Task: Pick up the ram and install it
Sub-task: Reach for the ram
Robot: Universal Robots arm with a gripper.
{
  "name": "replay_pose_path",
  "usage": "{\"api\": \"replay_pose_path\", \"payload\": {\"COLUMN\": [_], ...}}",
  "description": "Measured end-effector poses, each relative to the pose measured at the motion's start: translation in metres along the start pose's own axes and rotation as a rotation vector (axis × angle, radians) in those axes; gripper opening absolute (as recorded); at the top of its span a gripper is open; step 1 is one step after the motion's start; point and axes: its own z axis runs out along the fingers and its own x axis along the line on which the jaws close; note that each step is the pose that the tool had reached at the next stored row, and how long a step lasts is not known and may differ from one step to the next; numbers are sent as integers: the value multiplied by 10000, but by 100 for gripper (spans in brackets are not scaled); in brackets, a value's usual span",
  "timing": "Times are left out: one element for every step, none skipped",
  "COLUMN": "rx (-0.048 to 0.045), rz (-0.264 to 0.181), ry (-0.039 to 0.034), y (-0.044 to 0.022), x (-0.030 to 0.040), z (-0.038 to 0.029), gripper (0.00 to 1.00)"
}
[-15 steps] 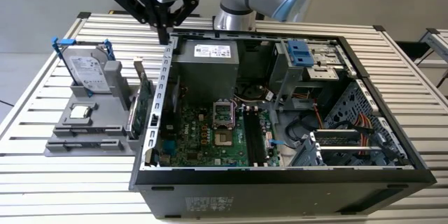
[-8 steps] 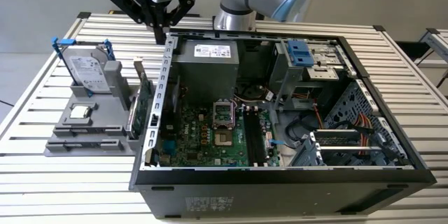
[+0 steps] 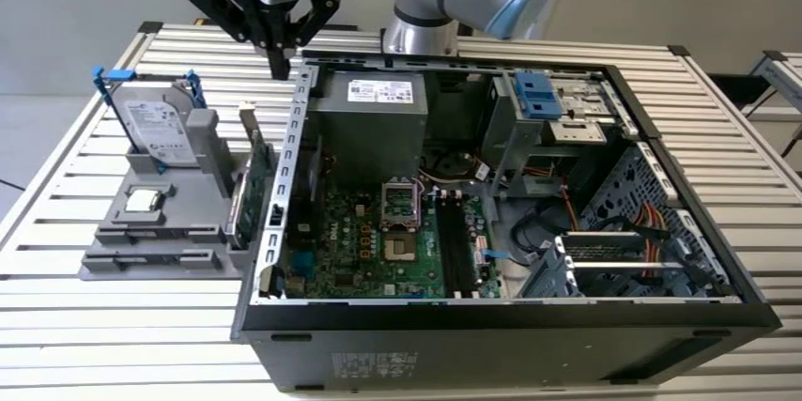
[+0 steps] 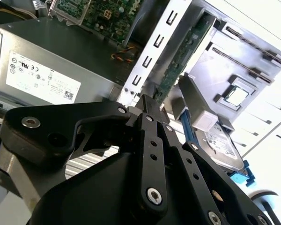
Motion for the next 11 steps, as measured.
{"api": "replay_pose_path", "payload": {"rx": [0, 0, 0, 0, 0, 0, 0, 1, 0, 1, 0], "rz": [-1, 0, 0, 0, 0, -1, 0, -1, -1, 0, -1], "ry": [0, 0, 1, 1, 2, 1, 2, 3, 2, 3, 2], "y": [-1, -1, -2, -3, -4, -5, -6, -6, -7, -8, -8], "x": [8, 19, 31, 43, 56, 68, 79, 88, 98, 107, 116], "z": [0, 0, 0, -1, -1, -1, -2, -2, -2, -2, -2], "gripper": [0, 0, 0, 0, 0, 0, 0, 0, 0, 0, 0]}}
